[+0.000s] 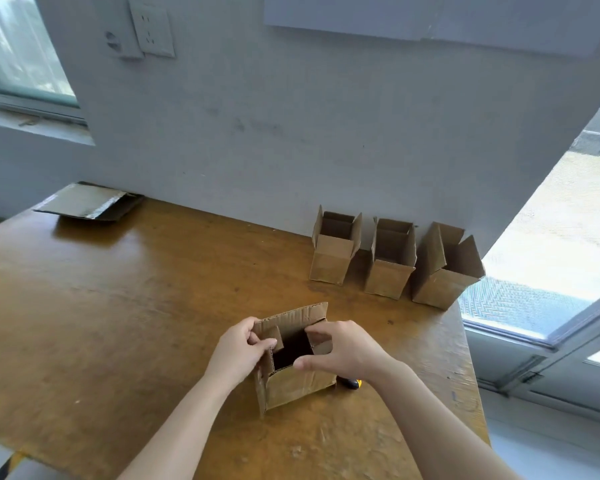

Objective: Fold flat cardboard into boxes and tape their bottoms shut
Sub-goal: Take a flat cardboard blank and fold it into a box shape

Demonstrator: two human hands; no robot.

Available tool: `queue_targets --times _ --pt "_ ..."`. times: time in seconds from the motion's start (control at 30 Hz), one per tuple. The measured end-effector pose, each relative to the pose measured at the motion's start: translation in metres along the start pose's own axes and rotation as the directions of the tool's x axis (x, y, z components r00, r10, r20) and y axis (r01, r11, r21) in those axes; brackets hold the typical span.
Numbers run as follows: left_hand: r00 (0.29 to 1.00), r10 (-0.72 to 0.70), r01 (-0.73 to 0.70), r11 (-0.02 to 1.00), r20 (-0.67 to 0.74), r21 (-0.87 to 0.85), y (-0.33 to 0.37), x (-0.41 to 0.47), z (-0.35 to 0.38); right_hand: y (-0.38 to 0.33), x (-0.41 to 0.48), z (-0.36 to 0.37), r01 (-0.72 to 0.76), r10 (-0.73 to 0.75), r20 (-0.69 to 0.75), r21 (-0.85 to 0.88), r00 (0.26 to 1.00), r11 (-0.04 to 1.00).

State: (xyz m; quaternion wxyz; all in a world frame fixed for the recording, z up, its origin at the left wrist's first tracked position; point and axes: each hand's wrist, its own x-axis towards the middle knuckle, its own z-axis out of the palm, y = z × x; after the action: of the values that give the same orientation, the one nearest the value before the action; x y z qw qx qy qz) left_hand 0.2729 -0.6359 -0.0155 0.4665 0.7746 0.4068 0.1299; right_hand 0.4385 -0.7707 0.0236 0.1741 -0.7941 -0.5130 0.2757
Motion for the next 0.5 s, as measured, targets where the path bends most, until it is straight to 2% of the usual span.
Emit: queue_targets --times 0.17,0.23,0.27,0.33,0.37,0.43,0.5 --pt "0.989 0.025 -0.006 0.992 -0.144 0.128 0.006 0.003 0.009 0.002 0.001 -0.005 0.011 -0.011 0.003 0.029 1.0 1.0" --pt "0.998 0.039 -0.035 0.998 -0.058 0.059 0.001 0.006 0.008 0.003 0.001 -0.006 0.004 -0.004 -0.013 0.034 1.0 0.999" --pt "0.999 0.022 -0.019 0.996 0.04 -0.082 -0.002 0.006 0.004 0.005 0.002 -0.006 -0.003 0.003 -0.021 0.037 1.0 0.999" --pt "0.963 0.02 0.084 0.925 0.268 -0.371 -0.01 0.004 -0.007 0.007 0.003 -0.009 -0.02 0.021 -0.015 0.042 1.0 0.999" --pt "0.94 0.043 0.114 0.896 0.339 -0.429 -0.015 0.003 -0.012 0.008 0.003 -0.01 -0.028 0.028 0.0 0.046 1.0 0.999" --pt "0.93 0.056 0.1 0.913 0.364 -0.396 -0.02 0.004 -0.013 0.009 0.004 -0.013 -0.035 0.033 0.042 0.052 0.999 0.998" --pt "0.967 0.035 0.034 0.963 0.251 -0.266 -0.013 0.005 -0.006 0.008 0.004 -0.015 -0.038 0.033 0.091 0.054 0.995 0.998"
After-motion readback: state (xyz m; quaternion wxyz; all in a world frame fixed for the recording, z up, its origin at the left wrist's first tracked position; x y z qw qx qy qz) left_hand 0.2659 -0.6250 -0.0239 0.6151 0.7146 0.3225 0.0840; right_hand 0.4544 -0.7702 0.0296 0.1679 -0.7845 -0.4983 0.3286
